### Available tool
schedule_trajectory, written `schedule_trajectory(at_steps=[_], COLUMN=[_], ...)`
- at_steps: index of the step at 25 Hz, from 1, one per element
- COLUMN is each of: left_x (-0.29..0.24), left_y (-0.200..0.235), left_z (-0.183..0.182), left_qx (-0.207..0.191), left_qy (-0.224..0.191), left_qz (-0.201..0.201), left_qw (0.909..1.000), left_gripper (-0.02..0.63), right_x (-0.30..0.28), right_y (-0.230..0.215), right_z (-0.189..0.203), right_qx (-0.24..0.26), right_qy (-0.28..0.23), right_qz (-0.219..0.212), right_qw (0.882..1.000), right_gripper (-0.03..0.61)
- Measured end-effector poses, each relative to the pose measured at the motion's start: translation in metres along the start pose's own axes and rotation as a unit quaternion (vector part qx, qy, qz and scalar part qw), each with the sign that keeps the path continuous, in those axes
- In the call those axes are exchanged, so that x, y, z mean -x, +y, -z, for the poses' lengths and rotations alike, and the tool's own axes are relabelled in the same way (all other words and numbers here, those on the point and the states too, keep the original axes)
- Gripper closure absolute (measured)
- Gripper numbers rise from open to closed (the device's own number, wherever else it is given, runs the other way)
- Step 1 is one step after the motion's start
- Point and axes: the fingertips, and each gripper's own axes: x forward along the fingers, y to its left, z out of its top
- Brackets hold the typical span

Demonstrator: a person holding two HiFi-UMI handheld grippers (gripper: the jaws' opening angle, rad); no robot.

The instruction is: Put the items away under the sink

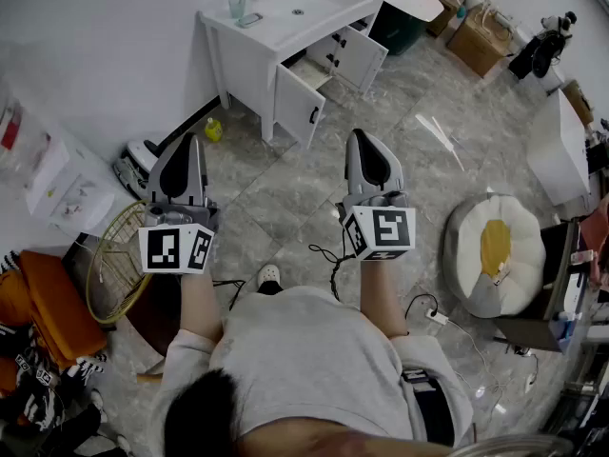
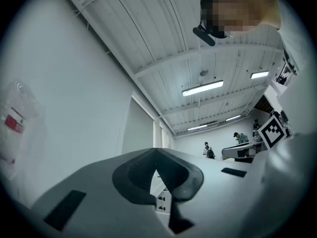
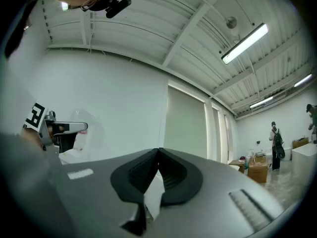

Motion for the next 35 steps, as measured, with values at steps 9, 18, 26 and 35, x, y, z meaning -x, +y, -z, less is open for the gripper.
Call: schedule_trajectory(at_steps=[9,18,26,35], left_x=[-0.023,-0.042,-0.056,-0.113], left_y=[0.012,0.034,0.062,0.074], left_z=[0.005,0.011,0.032,0.063], left_qx=[0.0,-0.008,0.014,0.018], left_qy=[-0.003,-0.006,0.001,0.01], left_qz=[0.014,0.039,0.041,0.048], left_qw=[0.9999,0.9992,0.9991,0.9986], left_gripper=[0.607,0.607,0.607,0.607], right_x=[-0.024,-0.056,-0.077,-0.132], right_y=[0.001,0.015,0.021,-0.009], right_z=[0.007,0.01,0.02,0.05], right_qx=[0.0,-0.012,-0.016,-0.021], right_qy=[0.003,-0.011,-0.01,0.004], right_qz=[0.004,-0.008,0.004,0.006], right_qw=[1.0,1.0,1.0,1.0], right_gripper=[0.567,0.568,0.566,0.566])
